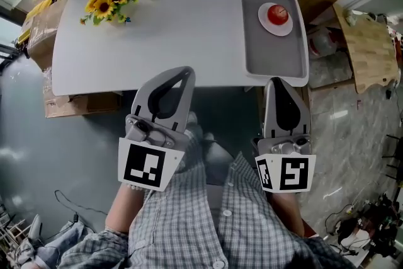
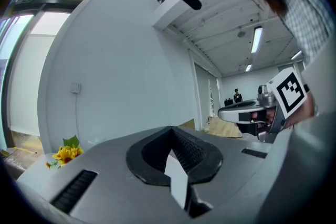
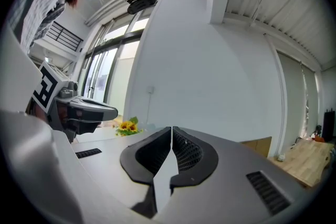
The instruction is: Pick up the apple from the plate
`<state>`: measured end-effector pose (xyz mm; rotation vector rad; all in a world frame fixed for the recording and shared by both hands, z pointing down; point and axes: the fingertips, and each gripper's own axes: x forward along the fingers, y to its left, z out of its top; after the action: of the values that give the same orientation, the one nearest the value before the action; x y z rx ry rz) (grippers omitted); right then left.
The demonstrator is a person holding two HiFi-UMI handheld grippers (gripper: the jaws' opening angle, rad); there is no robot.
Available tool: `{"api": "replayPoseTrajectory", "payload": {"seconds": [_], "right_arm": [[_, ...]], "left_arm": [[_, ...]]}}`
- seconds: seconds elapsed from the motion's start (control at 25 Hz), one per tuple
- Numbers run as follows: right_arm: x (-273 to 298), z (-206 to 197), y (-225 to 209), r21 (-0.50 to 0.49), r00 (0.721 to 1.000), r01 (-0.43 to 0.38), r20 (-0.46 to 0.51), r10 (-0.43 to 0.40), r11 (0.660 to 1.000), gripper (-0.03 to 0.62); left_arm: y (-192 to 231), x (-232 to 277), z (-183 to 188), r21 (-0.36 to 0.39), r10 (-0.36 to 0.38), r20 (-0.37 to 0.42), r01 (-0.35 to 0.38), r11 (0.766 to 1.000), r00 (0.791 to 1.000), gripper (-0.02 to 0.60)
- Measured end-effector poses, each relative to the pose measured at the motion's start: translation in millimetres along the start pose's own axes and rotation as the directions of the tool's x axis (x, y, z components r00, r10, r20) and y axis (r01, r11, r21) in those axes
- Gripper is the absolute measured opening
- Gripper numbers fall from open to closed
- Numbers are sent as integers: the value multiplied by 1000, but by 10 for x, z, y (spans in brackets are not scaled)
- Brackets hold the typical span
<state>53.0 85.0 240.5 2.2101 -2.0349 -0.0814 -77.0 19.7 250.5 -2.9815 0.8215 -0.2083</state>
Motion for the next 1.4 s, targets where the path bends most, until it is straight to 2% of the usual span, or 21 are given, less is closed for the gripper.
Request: {"api": "replayPoseTrajectory", "payload": {"seconds": [0.2, 0.52, 0.72, 0.92, 1.04, 1.28, 1.4], "right_arm": [[335, 131, 197, -20, 1000, -9, 17, 10, 1000, 26], [670, 259, 563, -27, 999, -33, 37, 34, 999, 26], [828, 201, 703, -24, 998, -55, 9, 55, 998, 26], [1041, 160, 817, -6, 995, -100, -11, 100, 995, 26], [1096, 135, 841, -30, 992, -123, -18, 123, 992, 26], [1207, 86, 643, -45, 992, -125, -34, 124, 991, 26], [1218, 48, 476, -39, 993, -110, -41, 108, 993, 26]], "left_arm": [[305, 137, 57, 10, -23, 21, 23, 1000, 1000, 9], [538, 250, 149, 103, -75, 80, 67, 992, 994, 9], [663, 250, 70, 70, -82, 78, 77, 995, 994, 9], [656, 311, 47, 84, -103, 68, 97, 992, 992, 9], [637, 412, 42, 74, -110, 67, 105, 992, 992, 9], [594, 672, 22, 63, -119, 54, 116, 991, 991, 9], [533, 851, -12, 13, -126, 39, 126, 992, 991, 9]]}}
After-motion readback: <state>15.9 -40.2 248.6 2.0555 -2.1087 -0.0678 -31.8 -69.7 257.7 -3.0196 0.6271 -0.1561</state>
